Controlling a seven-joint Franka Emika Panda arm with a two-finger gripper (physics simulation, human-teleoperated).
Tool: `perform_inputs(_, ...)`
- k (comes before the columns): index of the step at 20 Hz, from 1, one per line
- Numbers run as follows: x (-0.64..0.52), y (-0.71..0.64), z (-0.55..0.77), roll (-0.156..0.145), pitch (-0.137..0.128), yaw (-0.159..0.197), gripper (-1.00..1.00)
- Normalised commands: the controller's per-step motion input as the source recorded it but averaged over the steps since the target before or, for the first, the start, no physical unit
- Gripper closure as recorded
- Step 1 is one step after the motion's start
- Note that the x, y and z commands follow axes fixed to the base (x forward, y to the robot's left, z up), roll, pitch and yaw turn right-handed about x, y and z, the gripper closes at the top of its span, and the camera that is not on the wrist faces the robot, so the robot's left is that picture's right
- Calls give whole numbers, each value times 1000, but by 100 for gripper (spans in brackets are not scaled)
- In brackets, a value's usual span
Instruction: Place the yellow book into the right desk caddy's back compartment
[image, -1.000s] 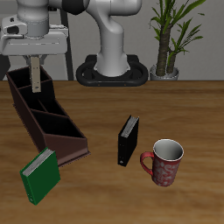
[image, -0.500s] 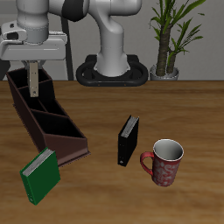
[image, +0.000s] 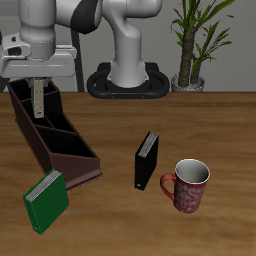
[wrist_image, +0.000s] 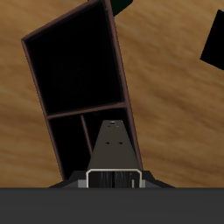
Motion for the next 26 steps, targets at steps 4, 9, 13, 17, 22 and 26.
perform_inputs(4, 54, -21, -167, -3, 29, -19, 100)
perform_inputs(9, 3, 88, -280, 18, 33, -5, 100)
perform_inputs(13, 42, 3, -182, -1, 18, 3, 100)
perform_inputs(17, 35, -97, -203, -22, 18, -17, 100)
perform_inputs(22, 20, -183, -196, -31, 26, -3, 100)
perform_inputs(26, 46, -133, -336, -66, 66, 28, 100)
